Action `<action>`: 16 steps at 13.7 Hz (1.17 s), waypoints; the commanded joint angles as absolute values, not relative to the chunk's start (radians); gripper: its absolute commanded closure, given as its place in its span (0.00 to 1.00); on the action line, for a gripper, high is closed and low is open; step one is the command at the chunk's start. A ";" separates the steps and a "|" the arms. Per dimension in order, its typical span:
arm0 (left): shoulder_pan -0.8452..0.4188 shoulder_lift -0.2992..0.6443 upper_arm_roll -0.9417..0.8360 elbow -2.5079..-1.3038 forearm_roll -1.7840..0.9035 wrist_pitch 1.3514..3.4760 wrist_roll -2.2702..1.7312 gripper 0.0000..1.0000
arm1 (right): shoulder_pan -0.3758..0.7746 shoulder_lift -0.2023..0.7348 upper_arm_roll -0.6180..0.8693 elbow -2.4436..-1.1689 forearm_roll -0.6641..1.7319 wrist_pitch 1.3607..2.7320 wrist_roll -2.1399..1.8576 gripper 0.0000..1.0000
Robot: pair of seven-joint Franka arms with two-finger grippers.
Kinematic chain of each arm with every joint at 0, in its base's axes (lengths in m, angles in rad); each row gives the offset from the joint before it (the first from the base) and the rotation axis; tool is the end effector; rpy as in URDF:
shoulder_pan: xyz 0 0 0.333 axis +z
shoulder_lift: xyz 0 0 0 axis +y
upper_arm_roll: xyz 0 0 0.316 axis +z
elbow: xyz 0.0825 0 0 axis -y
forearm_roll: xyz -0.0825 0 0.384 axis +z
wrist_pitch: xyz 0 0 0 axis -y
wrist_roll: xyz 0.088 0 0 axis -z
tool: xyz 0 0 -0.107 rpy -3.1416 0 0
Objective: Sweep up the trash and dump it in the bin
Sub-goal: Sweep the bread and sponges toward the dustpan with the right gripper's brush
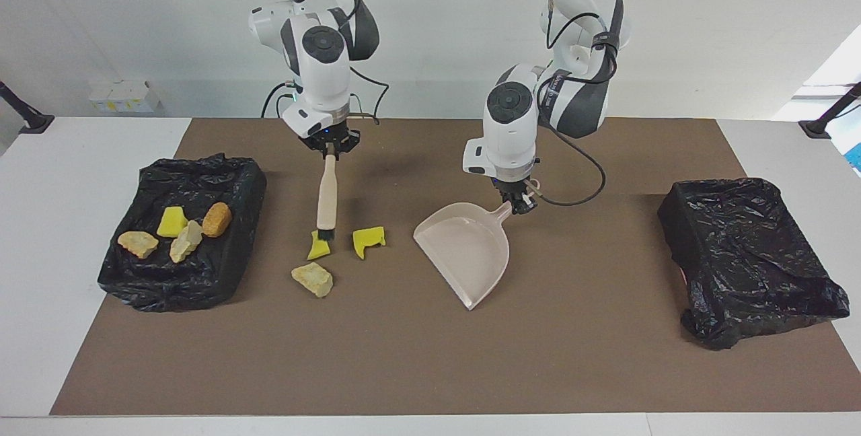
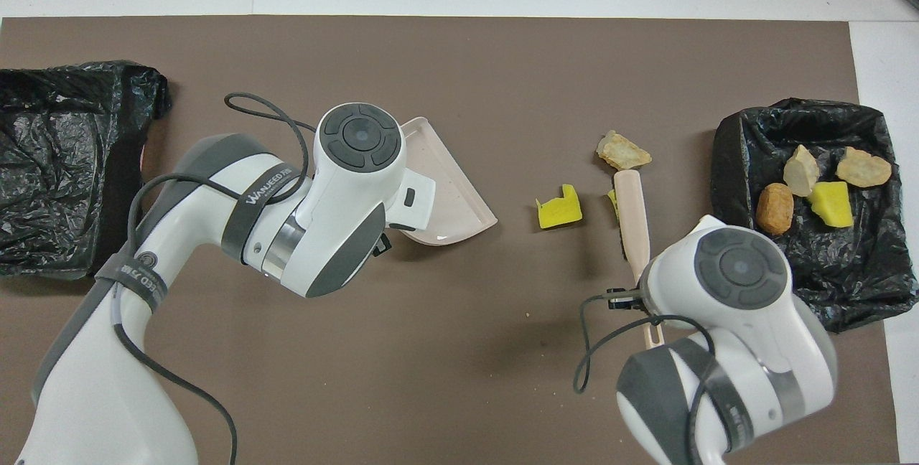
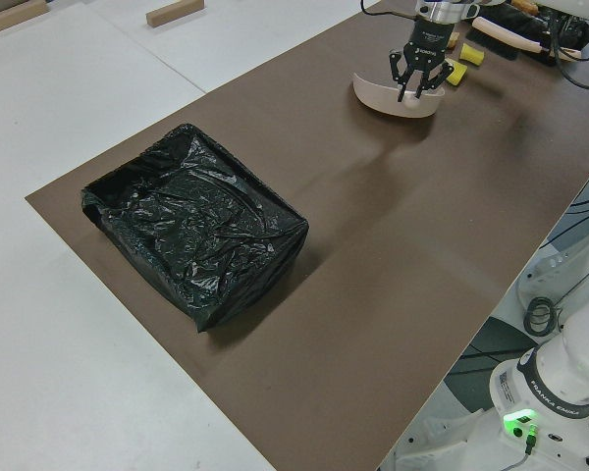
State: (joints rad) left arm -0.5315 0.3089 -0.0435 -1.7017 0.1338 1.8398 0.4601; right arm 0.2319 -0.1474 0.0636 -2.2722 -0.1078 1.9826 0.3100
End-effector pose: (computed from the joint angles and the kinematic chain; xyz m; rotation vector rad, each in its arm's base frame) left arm 0.5323 -0.3297 0.4004 -2.5809 1.5485 0.2466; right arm 0.4585 0.1329 0.4077 2.9945 0.0515 -0.1575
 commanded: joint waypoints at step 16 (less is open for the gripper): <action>-0.592 0.175 -0.043 -1.957 0.229 2.034 0.629 1.00 | 0.124 0.195 0.084 -2.085 -0.120 2.152 0.170 1.00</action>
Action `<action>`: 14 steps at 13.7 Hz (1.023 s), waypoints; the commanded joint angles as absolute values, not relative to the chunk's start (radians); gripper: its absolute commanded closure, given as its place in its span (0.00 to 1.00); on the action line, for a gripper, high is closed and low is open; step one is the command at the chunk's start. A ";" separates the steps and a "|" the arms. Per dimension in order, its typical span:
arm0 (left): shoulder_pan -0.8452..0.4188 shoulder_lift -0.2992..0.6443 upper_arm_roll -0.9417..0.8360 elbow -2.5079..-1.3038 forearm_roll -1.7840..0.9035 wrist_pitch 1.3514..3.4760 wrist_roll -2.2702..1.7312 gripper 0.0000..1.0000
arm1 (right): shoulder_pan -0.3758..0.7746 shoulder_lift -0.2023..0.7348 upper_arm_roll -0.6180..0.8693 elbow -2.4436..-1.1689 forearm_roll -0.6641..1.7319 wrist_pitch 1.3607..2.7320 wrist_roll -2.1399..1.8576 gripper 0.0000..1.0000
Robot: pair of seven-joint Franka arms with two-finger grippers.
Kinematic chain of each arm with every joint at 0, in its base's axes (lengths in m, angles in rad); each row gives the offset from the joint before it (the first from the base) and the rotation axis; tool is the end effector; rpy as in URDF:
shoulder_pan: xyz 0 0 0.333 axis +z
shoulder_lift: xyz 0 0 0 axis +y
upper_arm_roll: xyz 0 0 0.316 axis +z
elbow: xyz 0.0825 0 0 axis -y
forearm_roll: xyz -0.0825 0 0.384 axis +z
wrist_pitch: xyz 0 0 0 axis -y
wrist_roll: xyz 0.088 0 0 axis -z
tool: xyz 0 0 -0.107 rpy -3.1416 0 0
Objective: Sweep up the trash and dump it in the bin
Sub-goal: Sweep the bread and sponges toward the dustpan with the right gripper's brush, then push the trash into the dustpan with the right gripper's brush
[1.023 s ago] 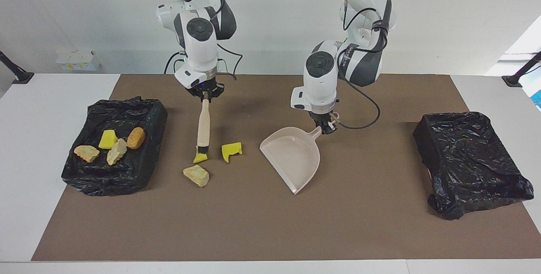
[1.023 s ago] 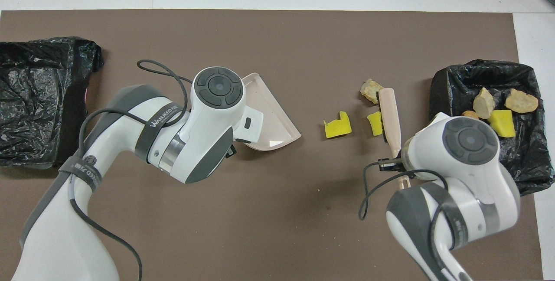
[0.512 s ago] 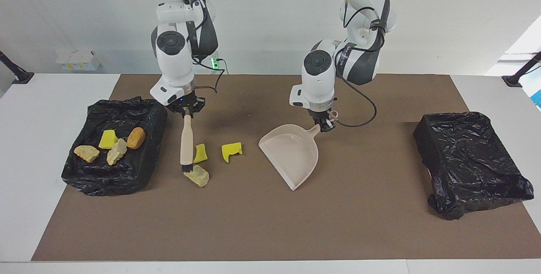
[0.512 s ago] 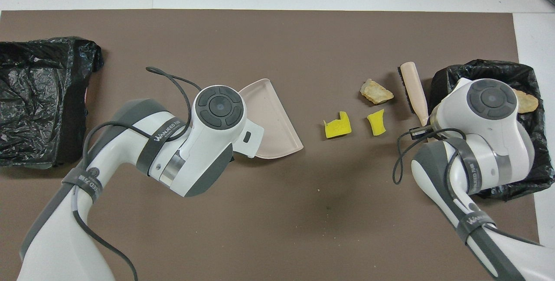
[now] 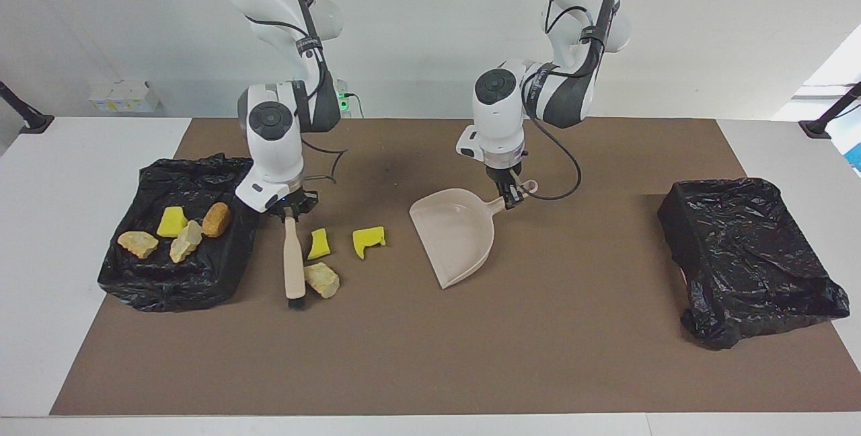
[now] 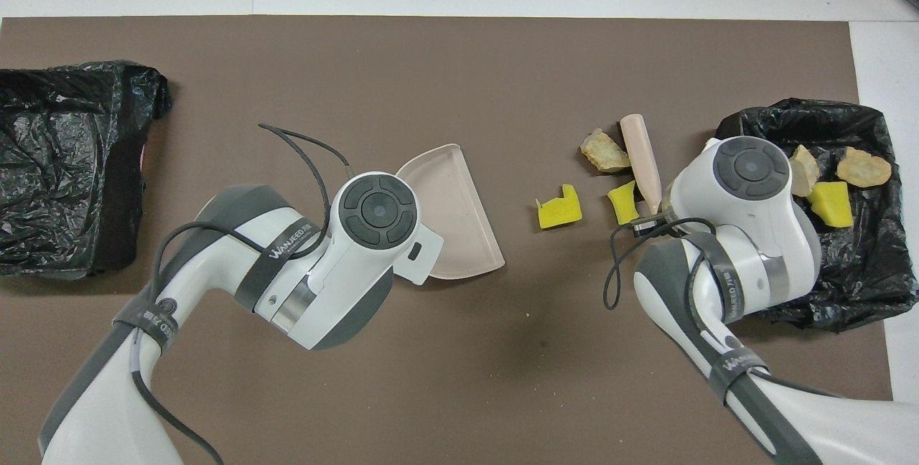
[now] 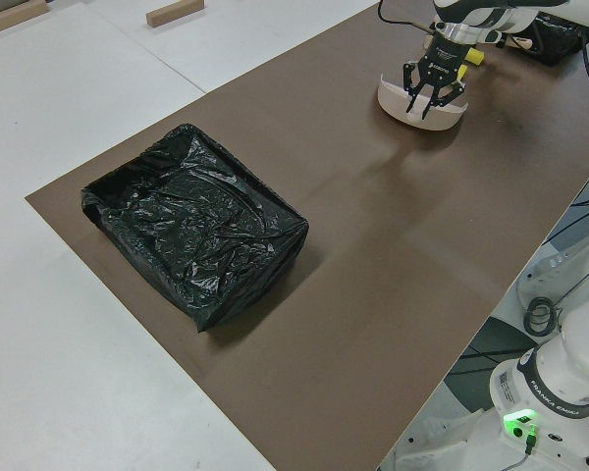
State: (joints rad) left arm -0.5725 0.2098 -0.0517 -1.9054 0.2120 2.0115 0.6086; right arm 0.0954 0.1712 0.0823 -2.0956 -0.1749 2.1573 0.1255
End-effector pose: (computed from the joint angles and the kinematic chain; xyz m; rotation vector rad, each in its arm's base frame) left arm 0.4906 -0.3366 0.3822 -2.3275 1.8304 0.1503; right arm 0.5514 0.0912 0.3321 2.9885 0.2345 -0.1317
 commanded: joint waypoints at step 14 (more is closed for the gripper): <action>-0.583 0.176 -0.041 -1.954 0.235 2.042 0.626 1.00 | 0.429 0.199 0.107 -2.049 0.296 2.163 0.215 1.00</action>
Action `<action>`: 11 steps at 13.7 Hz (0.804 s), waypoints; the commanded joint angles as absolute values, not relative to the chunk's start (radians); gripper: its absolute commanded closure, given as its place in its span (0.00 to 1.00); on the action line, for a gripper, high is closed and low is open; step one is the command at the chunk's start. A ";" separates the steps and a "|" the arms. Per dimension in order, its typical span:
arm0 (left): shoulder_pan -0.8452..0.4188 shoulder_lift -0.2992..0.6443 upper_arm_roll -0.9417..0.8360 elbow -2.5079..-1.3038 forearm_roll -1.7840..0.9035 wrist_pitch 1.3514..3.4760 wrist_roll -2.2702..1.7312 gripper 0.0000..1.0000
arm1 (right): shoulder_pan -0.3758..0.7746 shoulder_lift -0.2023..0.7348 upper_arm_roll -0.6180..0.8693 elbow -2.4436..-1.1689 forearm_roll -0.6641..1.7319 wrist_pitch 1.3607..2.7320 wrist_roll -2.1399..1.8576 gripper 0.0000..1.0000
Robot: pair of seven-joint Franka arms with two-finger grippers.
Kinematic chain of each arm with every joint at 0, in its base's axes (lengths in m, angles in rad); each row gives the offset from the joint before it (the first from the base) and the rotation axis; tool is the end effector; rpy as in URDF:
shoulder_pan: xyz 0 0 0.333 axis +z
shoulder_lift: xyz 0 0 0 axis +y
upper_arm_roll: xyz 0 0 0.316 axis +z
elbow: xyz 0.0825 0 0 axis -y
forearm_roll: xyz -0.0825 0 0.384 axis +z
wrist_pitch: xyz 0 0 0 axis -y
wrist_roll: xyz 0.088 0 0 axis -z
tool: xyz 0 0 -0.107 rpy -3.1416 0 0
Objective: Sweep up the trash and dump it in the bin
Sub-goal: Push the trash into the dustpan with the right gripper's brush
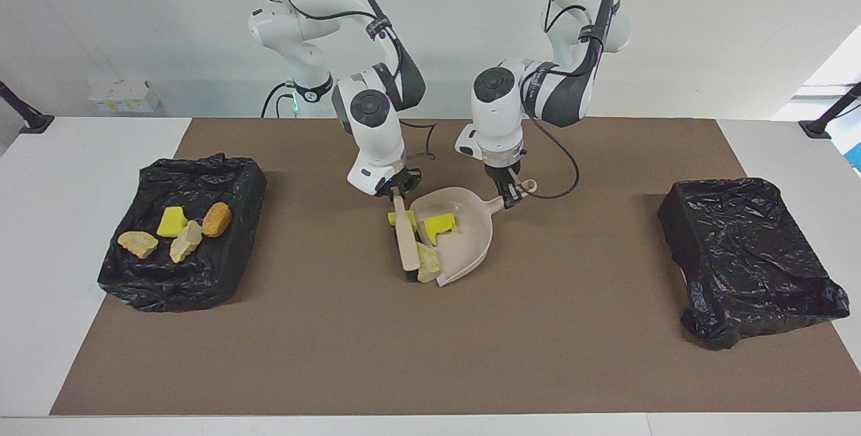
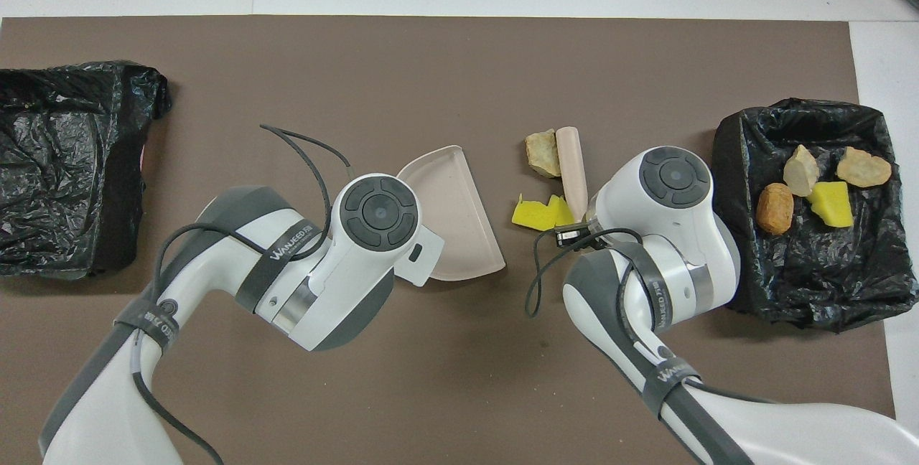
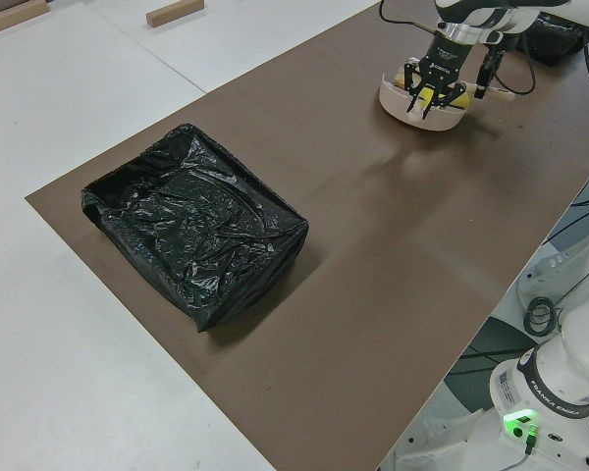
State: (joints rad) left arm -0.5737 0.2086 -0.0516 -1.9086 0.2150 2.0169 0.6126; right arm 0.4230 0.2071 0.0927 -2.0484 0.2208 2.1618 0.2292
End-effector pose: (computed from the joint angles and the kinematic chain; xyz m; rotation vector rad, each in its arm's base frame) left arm 0.4901 -0.3370 0.3819 -2.3194 1.8376 0.1455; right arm 0.4952 0.2895 0.3330 -2.9746 -0.2286 0.2374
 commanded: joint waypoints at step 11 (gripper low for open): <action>-0.526 0.190 -0.040 -1.954 0.235 2.106 0.718 1.00 | 0.361 0.028 0.129 -2.033 0.334 1.912 0.216 1.00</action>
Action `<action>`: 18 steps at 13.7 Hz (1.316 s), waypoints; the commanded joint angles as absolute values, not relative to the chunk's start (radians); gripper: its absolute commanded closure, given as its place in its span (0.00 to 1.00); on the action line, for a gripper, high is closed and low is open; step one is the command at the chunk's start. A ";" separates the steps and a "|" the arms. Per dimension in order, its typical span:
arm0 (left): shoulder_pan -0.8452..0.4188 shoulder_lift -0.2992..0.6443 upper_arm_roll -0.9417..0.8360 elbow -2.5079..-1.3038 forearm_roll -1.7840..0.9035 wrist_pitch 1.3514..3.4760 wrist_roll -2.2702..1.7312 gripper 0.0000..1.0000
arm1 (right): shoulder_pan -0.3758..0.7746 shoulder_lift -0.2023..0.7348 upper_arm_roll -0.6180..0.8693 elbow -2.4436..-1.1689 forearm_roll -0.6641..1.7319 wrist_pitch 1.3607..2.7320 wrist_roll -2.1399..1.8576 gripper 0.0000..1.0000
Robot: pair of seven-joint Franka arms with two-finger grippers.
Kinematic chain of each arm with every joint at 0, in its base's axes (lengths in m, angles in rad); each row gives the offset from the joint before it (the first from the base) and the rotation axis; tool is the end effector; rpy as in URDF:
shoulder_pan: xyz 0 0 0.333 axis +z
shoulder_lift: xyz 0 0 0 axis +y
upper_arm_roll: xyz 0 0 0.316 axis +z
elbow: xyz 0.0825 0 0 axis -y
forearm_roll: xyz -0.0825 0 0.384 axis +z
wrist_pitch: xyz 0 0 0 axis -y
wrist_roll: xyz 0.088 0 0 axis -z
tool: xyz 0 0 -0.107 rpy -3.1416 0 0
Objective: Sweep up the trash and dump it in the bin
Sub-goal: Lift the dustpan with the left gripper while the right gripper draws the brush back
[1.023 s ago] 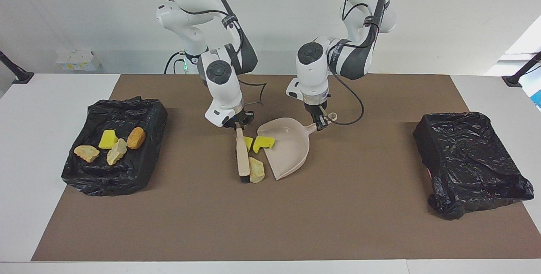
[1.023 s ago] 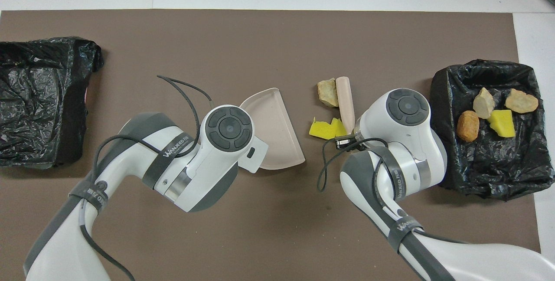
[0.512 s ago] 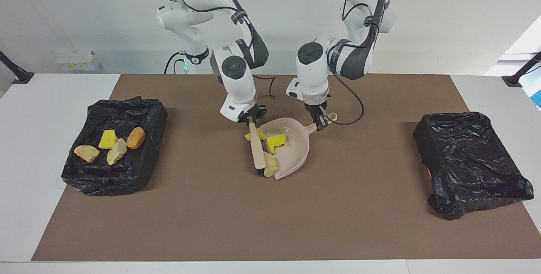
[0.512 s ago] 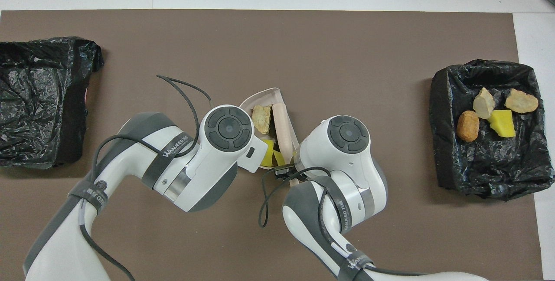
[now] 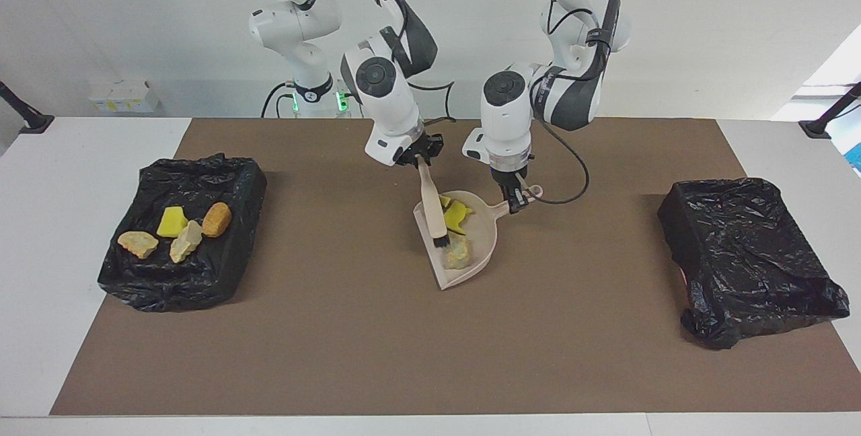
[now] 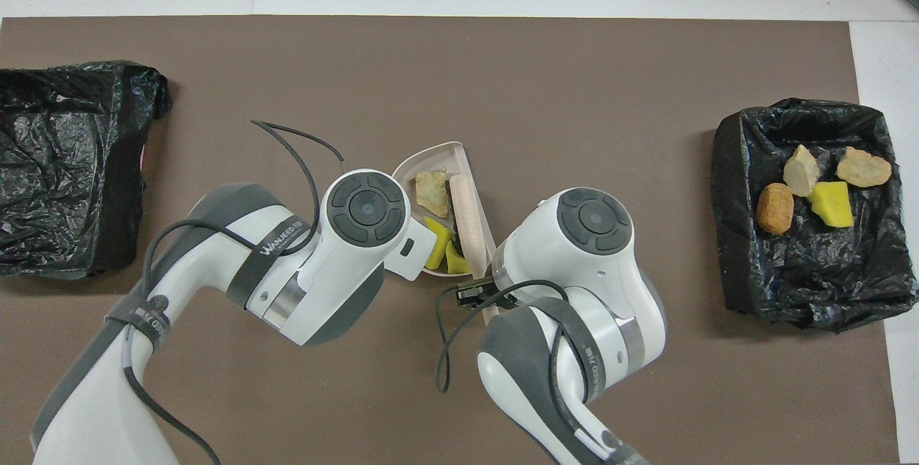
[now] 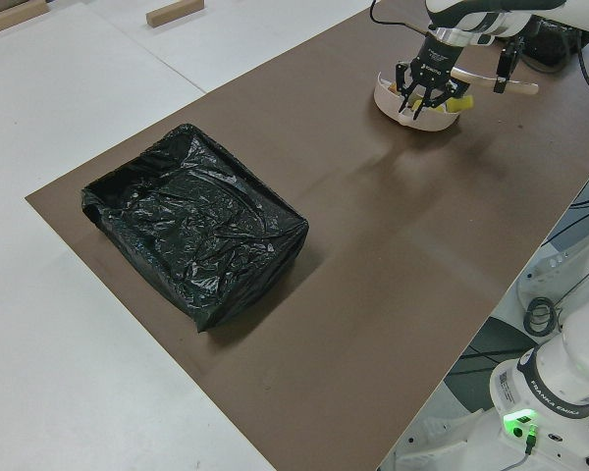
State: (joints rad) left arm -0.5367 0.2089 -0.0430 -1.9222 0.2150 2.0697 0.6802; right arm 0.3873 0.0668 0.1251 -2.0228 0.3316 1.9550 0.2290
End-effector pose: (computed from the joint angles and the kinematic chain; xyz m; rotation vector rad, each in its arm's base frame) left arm 0.5063 -0.3171 0.3797 -2.2991 1.8747 0.1031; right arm 0.4713 0.2889 0.4098 -2.8775 -0.1982 0.3426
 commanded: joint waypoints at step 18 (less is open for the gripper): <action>-0.421 0.196 -0.043 -1.942 0.213 2.114 0.954 1.00 | 0.366 -0.032 0.135 -2.266 0.267 2.032 0.314 1.00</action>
